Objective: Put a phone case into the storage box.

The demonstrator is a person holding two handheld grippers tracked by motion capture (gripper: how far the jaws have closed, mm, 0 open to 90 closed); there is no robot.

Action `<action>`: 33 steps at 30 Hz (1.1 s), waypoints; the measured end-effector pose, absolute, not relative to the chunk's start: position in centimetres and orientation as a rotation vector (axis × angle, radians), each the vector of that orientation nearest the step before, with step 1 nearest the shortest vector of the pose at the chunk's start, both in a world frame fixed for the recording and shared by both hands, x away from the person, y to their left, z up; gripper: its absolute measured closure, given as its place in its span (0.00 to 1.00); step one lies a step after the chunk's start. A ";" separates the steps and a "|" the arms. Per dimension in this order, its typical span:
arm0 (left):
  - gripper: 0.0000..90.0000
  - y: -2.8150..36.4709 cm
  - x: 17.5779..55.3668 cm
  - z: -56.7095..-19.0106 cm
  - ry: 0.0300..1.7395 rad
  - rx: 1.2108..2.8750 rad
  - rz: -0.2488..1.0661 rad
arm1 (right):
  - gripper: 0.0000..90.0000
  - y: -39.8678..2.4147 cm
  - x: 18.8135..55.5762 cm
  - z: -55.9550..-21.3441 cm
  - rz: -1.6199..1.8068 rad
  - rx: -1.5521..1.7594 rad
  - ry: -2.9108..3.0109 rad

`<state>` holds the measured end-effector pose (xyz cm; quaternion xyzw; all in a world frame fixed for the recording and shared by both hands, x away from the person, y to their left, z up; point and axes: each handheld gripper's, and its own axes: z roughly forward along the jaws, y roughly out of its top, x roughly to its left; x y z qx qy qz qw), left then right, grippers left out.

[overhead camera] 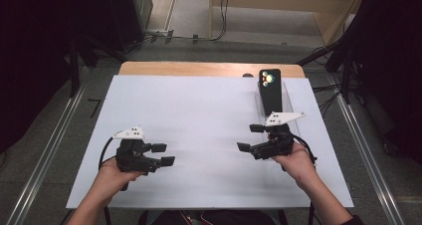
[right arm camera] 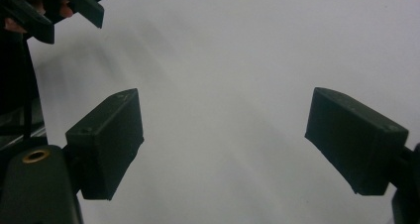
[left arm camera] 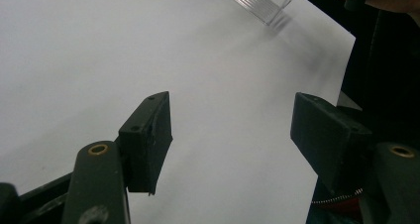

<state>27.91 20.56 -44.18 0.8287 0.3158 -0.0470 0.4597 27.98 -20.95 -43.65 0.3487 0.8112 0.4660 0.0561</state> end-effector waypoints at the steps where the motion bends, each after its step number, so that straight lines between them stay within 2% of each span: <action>1: 0.37 20.6 27.9 -44.2 0.776 2.043 -0.115 | 0.14 -20.9 27.9 -43.7 1.411 1.050 2.469; 33: 0.37 20.9 26.5 -44.6 0.781 2.038 -0.111 | 0.14 -23.5 24.4 -46.2 1.352 1.039 2.578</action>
